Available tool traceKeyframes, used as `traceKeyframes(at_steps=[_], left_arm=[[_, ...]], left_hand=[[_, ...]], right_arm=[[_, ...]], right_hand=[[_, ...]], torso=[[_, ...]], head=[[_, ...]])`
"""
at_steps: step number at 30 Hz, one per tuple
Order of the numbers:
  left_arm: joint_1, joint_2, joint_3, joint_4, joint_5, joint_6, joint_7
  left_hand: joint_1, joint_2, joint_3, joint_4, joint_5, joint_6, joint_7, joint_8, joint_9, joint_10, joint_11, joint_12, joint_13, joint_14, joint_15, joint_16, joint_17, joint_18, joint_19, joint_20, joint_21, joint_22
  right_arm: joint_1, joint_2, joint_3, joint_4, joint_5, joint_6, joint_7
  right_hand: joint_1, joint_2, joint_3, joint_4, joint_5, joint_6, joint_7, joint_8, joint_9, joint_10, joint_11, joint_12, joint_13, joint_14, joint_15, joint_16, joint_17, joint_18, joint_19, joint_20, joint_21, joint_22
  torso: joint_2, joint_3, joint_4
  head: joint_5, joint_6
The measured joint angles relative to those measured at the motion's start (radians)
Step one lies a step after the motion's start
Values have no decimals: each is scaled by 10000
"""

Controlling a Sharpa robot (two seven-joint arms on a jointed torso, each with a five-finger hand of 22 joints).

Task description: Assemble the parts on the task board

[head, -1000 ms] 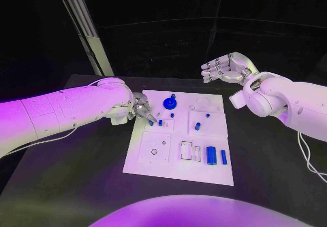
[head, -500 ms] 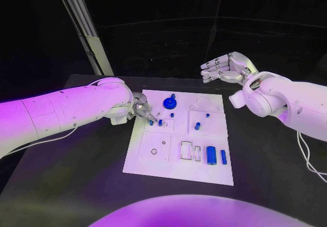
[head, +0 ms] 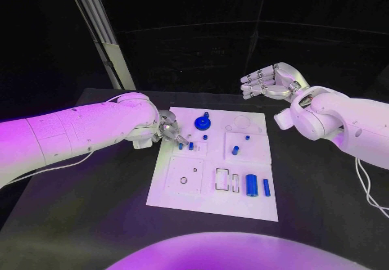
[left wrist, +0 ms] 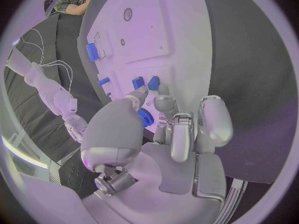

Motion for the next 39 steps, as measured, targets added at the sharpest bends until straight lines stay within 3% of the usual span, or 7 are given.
traceKeyframes(at_steps=[5,16,19,21,26,31,39], left_arm=[[2,-160,5,1,296,-573,269],[14,-451,8,134,1136,-1694,1158],[14,-482,7,140,1263,-1916,1507],[14,-459,1,138,1320,-2065,1899],[7,-218,-235,101,1330,-2625,3563],[-110,56,-342,-47,760,-3104,5050],[-252,506,-390,-416,-895,-3504,6170]], left_hand=[[250,-29,-542,219,0,-915,419,-634,-299,-1235,386,-1440,-1842,5,256,-432,0,240,-674,237,-1272,-1362],[642,-73,-1478,615,0,-1046,553,-747,-513,-1456,509,-1496,-2128,19,343,-550,0,240,-799,362,-1770,-1848],[994,38,-1613,637,0,-1150,609,-746,-554,-1686,573,-1498,-2198,0,364,-1011,-4,560,-1212,428,-2544,-2626],[1647,243,-1555,435,7,-1391,766,-746,-631,-2311,708,-1760,-2373,-375,589,-2217,-1315,860,-2264,532,-4275,-4273],[3735,457,-610,-584,47,-1876,1298,-1557,-1368,-4149,1286,-3282,-3420,-3588,1145,-5795,-5825,860,-3826,951,-6003,-5337],[4294,126,82,-1099,43,-1405,1362,-2523,-2239,-4423,1472,-4771,-4769,-3896,1286,-6095,-6526,861,-3918,1138,-6310,-5533],[3918,-250,181,-1268,42,-762,1283,-3482,-3037,-3972,1438,-5577,-5827,-2858,1191,-5735,-6760,860,-3041,1137,-6309,-5657]], right_arm=[[-1,15,-1,-26,0,2,0],[-3,28,-1,-87,0,-1,-11],[-4,34,-2,-97,0,-2,-13],[-4,42,-2,-103,0,-2,-14],[-5,66,-3,-123,0,-3,-14],[-6,69,-3,-135,0,-1,-6],[-6,89,-3,-149,0,-1,8]], right_hand=[[0,0,0,0,0,0,0,0,0,0,0,0,0,0,0,0,1,0,0,0,0,0],[0,0,0,0,0,0,0,0,0,0,0,0,0,0,0,0,1,0,0,0,1,0],[0,0,0,0,0,0,0,0,1,0,0,0,0,1,0,0,2,0,0,0,1,0],[-3,3,0,0,0,1,-1,0,1,0,0,0,0,1,0,0,2,0,0,0,1,0],[-39,39,39,-38,0,1,0,0,1,1,0,46,0,-36,36,0,2,0,26,26,-38,0],[27,105,112,-110,0,111,-110,1,6,38,-38,130,0,6,-5,79,2,1,74,2,-38,0],[27,105,112,-110,0,144,-77,1,10,39,-38,130,0,3,-2,117,2,1,74,2,-38,0]], torso=[[-7,-6,-17],[2,-17,-64],[7,-21,-73],[11,-23,-83],[20,-33,-109],[21,-39,-132],[27,-51,-161]], head=[[23,17],[65,43],[77,58],[81,75],[59,150],[1,206],[-79,298]])
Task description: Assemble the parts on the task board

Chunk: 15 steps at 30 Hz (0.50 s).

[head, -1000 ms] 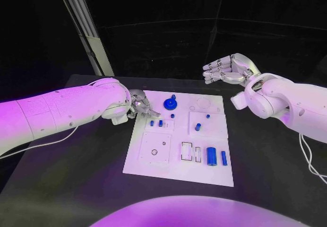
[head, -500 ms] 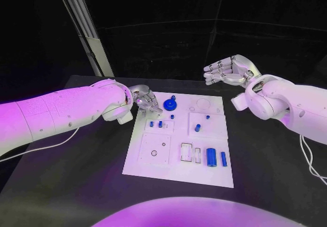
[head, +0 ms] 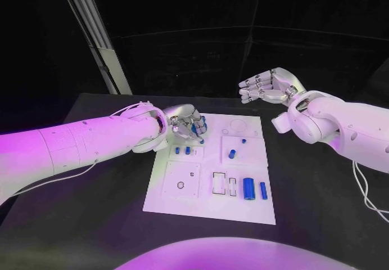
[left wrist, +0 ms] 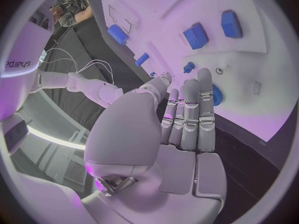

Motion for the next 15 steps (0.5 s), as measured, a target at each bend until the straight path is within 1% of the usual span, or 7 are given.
traceKeyframes(at_steps=[3,4,8,9,11,12,15], left_arm=[[-14,156,-2,-173,-502,-146,154],[-18,201,-2,-225,-637,-180,188],[-24,393,-4,-419,-1148,-218,250],[-25,436,-4,-461,-1242,-211,253],[-28,520,-4,-550,-1409,-181,254],[-29,571,-4,-608,-1498,-152,255],[-34,676,-3,-737,-1673,-53,247]], left_hand=[[-102,-29,-38,-78,0,152,-18,-203,-168,98,-37,-77,-205,652,-45,749,834,-1,371,-42,60,0],[-126,-5,-53,-112,0,207,-36,-266,-220,149,-24,-77,-269,929,-61,1109,1266,0,520,-61,127,7],[-270,8,-65,-179,-1,498,-104,-395,-378,378,-117,-126,-486,2034,-158,2608,3187,0,1203,-148,504,188],[-283,20,-65,-179,-1,563,-140,-428,-409,458,-142,-131,-534,2300,-184,2978,3713,0,1414,-174,707,339],[-360,-1,-39,-205,-1,655,-151,-505,-476,576,-202,-217,-637,2680,-232,3528,4525,-1,1891,-233,1444,1024],[-387,15,-38,-206,-1,707,-176,-552,-509,644,-197,-233,-690,2791,-256,3708,4785,0,2118,-262,1879,1448],[-387,15,-39,-261,-1,704,-173,-614,-564,643,-199,-309,-779,2825,-260,3866,5001,0,2374,-296,2422,1987]], right_arm=[[0,14,-1,-2,0,0,2],[0,16,-1,-2,0,0,3],[-1,39,-1,-8,0,0,4],[-1,45,-1,-9,0,0,4],[-1,52,-1,-10,0,0,4],[-2,56,-1,-12,0,0,4],[-2,73,-2,-17,0,0,4]], right_hand=[[0,0,0,0,0,0,0,0,0,0,0,0,0,0,0,0,0,0,0,0,0,0],[0,0,27,-27,0,0,0,0,-1,0,0,0,0,0,0,0,0,0,0,0,-18,0],[0,0,27,-27,0,0,0,0,-1,0,0,0,0,0,0,0,1,0,0,0,-38,0],[0,0,27,-27,0,0,0,0,-1,0,1,0,0,0,0,0,0,0,0,0,-38,0],[0,0,27,-27,0,0,0,0,-1,0,1,0,0,0,0,0,0,0,0,0,-38,0],[0,0,27,-27,0,0,0,0,-1,0,1,0,0,0,0,0,1,0,0,0,-38,0],[0,0,27,-27,0,0,0,0,-1,0,1,0,0,0,0,0,1,-1,0,0,-38,0]], torso=[[6,-1,-10],[6,-1,-10],[8,-1,-10],[8,0,-10],[8,2,-10],[8,5,-4],[8,6,12]], head=[[-12,19],[-19,24],[-55,34],[-63,34],[-78,21],[-92,15],[-114,4]])
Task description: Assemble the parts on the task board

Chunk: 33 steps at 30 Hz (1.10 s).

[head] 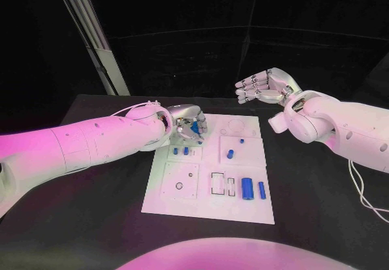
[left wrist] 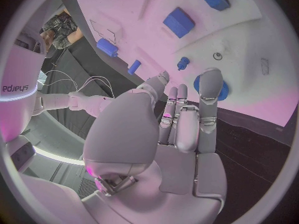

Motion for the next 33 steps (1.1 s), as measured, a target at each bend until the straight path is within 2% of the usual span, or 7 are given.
traceKeyframes(at_steps=[2,5,19,33], left_arm=[[-12,48,0,-64,-84,77,-20],[-24,116,0,-155,-207,216,-83],[-53,281,2,-417,-522,740,-511],[-99,415,2,-485,-785,895,-598]], left_hand=[[-42,-42,0,0,0,18,-18,-16,-11,0,0,-46,-28,0,0,0,50,0,33,6,157,162],[-42,-42,0,0,0,71,2,-54,-29,0,0,-48,-62,0,0,57,91,-163,104,1,291,314],[-85,8,27,-28,-1,179,-38,-54,-50,110,-40,-88,-108,-1,0,57,93,-163,210,-34,521,564],[-85,8,97,-97,-1,213,-72,-92,-75,268,-53,-87,-139,34,-35,57,66,-162,245,-69,655,722]], right_arm=[[0,9,0,0,0,0,0],[0,11,-1,0,0,0,0],[0,29,-1,9,-1,0,0],[0,78,-1,-10,-1,1,7]], right_hand=[[0,0,0,0,0,0,0,0,0,0,0,0,0,0,0,0,0,1,0,0,0,0],[0,0,0,0,0,0,0,0,0,0,0,0,0,0,0,0,0,1,0,0,0,0],[0,0,0,0,0,0,1,0,-1,0,0,0,0,0,0,0,1,0,0,1,0,0],[0,0,0,0,0,-1,1,0,-1,0,0,0,0,0,1,0,1,0,0,0,0,0]], torso=[[-1,4,8],[-5,12,19],[-23,30,64],[-32,42,93]], head=[[-9,-9],[-17,-27],[-87,-50],[-131,-60]])
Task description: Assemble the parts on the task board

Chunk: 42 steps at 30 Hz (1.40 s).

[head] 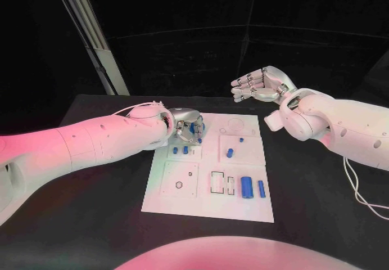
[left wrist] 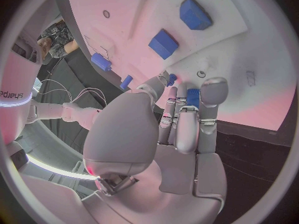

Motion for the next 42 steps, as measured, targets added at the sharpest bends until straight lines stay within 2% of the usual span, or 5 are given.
traceKeyframes(at_steps=[15,19,32,42], left_arm=[[-30,129,1,-101,-100,35,-30],[-33,154,10,-111,-123,98,-118],[-3,221,41,-82,-259,275,-430],[-2,247,42,-96,-298,303,-477]], left_hand=[[6,76,40,-39,0,70,0,-39,-29,71,-1,-40,-35,0,0,0,-36,0,-1,0,78,70],[-3,165,106,-69,0,70,-1,-39,-29,127,-17,-40,-55,0,0,0,-45,1,-1,0,78,70],[36,204,221,-160,-27,166,-26,-117,-50,332,-62,-32,-85,-1,0,0,-63,1,20,-21,118,166],[81,249,361,-191,-40,179,-38,-223,-88,500,-143,-118,-129,1,-76,0,-84,1,33,-33,178,238]], right_arm=[[0,32,0,-18,0,6,7],[0,39,0,-27,0,12,7],[0,65,0,-38,0,50,4],[0,65,0,-38,0,67,2]], right_hand=[[0,0,0,0,0,0,0,0,0,-5,-4,0,0,0,0,0,0,0,0,0,0,0],[-56,55,0,0,0,0,0,0,-1,-38,-37,0,0,0,0,0,0,0,0,0,-37,0],[-55,55,0,0,0,0,0,0,-1,-37,-36,0,0,0,0,0,0,0,0,0,-37,0],[-54,54,0,0,0,0,0,0,-1,-36,-36,0,0,0,0,0,0,0,0,0,-37,0]], torso=[[2,10,30],[2,14,34],[2,17,61],[2,22,71]], head=[[-28,-1],[-61,-2],[-81,-28],[-108,-33]])
